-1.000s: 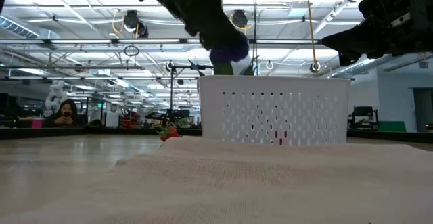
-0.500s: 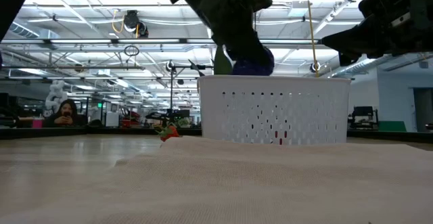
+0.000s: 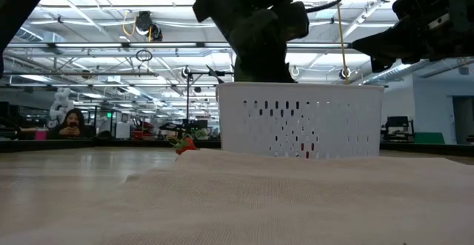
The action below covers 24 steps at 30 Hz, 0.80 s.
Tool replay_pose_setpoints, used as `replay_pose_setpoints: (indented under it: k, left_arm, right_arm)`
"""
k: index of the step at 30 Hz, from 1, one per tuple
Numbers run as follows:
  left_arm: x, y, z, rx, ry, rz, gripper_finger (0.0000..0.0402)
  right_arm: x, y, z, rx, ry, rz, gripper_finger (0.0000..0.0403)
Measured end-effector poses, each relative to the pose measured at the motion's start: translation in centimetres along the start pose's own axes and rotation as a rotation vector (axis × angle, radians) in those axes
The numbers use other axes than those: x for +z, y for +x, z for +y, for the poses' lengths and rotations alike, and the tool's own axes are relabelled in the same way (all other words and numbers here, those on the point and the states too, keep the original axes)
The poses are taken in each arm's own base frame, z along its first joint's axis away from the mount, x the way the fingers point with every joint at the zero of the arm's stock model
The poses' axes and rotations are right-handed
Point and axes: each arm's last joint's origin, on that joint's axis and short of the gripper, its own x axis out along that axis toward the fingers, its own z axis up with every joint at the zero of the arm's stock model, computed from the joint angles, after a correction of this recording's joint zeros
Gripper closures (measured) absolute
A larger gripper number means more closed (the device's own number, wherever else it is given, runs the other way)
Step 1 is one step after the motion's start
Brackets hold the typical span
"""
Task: Pick and placing Produce into tupperware
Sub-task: Put the grapes into the basket
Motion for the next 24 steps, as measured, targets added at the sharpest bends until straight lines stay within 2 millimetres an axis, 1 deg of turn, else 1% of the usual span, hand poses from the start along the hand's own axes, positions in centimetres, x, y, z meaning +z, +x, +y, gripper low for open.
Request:
replay_pose_setpoints:
  k: [5,11,16,24]
  left_arm:
    - [-0.3,0.0,0.1,0.023,-0.058,0.027,0.0217]
    - [-0.9,0.6,0.3,0.065,-0.129,0.082,0.0217]
    - [-1.4,1.4,0.4,0.068,-0.135,0.113,0.0217]
    - [-1.7,2.0,0.4,0.065,-0.106,0.127,0.0217]
  right_arm:
    - [0.0,0.0,0.0,0.0,0.0,0.0,0.0403]
    - [0.0,0.0,0.0,0.0,0.0,-0.001,0.0403]
    - [0.0,0.0,0.0,0.0,0.0,0.001,0.0403]
    - [0.0,0.0,0.0,0.001,0.0,0.0,0.0403]
